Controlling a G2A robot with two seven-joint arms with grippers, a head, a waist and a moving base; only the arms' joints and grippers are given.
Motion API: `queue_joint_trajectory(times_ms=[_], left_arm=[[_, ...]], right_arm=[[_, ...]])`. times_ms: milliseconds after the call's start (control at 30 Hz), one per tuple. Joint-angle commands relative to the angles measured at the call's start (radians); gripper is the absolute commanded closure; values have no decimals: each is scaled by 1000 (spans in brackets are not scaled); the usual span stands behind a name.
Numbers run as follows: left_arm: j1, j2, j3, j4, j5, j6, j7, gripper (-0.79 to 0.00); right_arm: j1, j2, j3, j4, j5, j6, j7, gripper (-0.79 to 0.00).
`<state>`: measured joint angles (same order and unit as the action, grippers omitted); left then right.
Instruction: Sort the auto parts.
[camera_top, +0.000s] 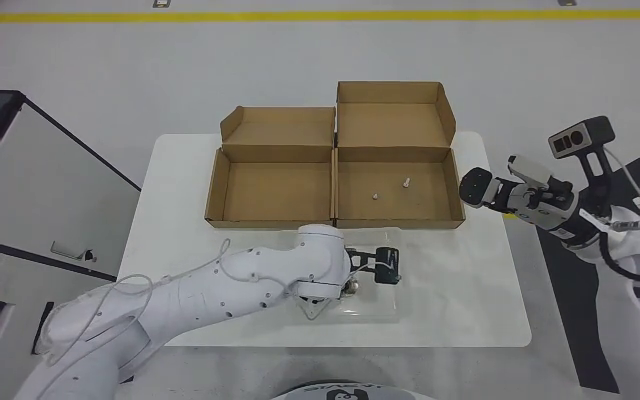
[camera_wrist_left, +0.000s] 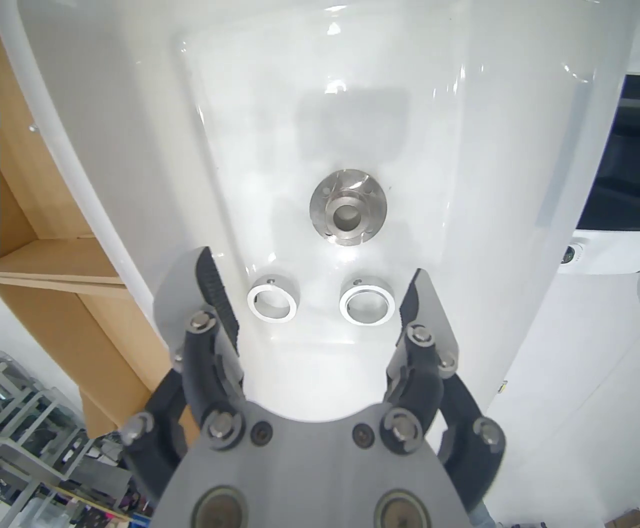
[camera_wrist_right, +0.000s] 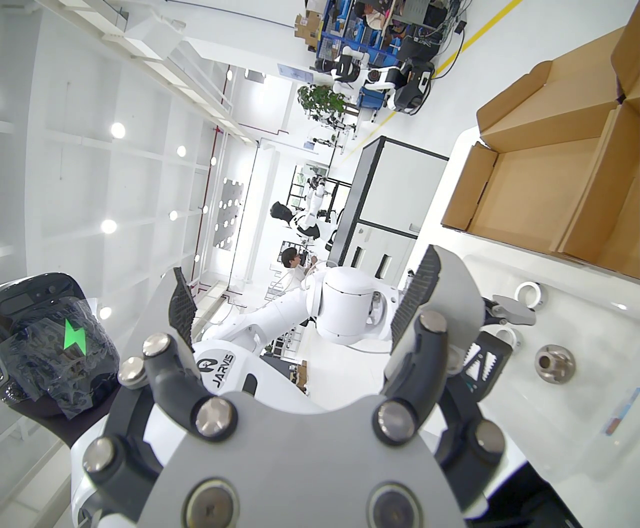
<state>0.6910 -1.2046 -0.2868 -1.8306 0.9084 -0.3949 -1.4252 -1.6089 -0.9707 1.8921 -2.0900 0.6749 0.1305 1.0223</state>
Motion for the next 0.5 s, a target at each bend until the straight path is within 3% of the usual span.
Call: queue_joint_trajectory(times_ms=[0, 167, 267, 400, 467], left_arm=[[0, -3, 6, 4, 3, -4, 4, -391], [2, -11, 16, 16, 6, -11, 11, -391], [5, -18, 19, 33, 10, -11, 11, -462], [7, -29, 33, 56, 20, -18, 18, -391], [6, -36, 42, 68, 22, -19, 20, -391]], right_arm=[[0, 0, 0, 0, 0, 0, 0, -785], [0, 0, 0, 0, 0, 0, 0, -785], [0, 0, 0, 0, 0, 0, 0, -785], [0, 0, 0, 0, 0, 0, 0, -785], [0, 0, 0, 0, 0, 0, 0, -785]])
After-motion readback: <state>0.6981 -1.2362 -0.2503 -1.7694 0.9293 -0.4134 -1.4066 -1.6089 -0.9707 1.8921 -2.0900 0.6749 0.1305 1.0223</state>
